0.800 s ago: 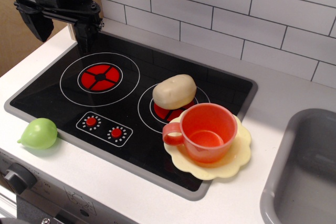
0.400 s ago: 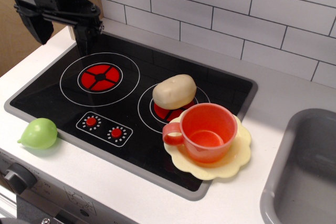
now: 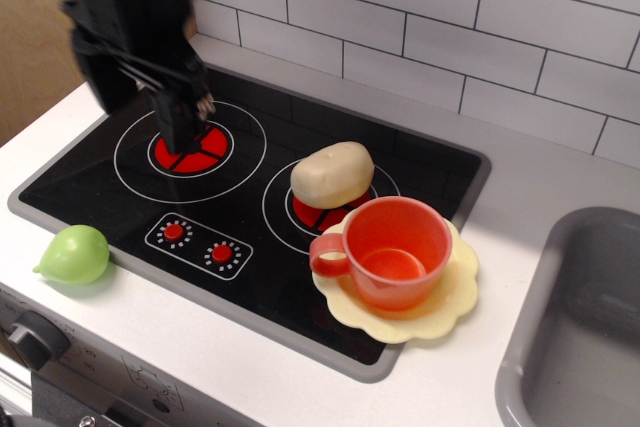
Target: Take cup off plate
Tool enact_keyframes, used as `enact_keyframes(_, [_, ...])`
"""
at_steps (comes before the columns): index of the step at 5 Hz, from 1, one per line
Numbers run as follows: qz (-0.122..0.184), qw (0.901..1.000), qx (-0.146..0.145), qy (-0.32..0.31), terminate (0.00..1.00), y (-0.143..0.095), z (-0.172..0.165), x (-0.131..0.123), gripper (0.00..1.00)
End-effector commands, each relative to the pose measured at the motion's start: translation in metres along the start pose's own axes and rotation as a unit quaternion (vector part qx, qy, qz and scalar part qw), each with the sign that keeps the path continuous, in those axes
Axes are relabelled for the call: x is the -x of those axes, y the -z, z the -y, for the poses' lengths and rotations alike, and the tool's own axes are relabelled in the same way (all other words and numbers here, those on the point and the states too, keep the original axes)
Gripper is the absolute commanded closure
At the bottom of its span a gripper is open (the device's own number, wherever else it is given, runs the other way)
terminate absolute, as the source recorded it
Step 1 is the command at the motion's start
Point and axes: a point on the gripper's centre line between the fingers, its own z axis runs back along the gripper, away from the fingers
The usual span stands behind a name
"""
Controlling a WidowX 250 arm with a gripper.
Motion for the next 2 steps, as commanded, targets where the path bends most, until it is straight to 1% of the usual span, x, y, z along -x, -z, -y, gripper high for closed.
enact_keyframes(1, [-0.005,0.9777,0.065,0.200,0.00,-0.016,0.036,0.019,0.00])
enact_keyframes(2, [0.013,0.9670,0.073,0.244,0.00,-0.014,0.052,0.021,0.00])
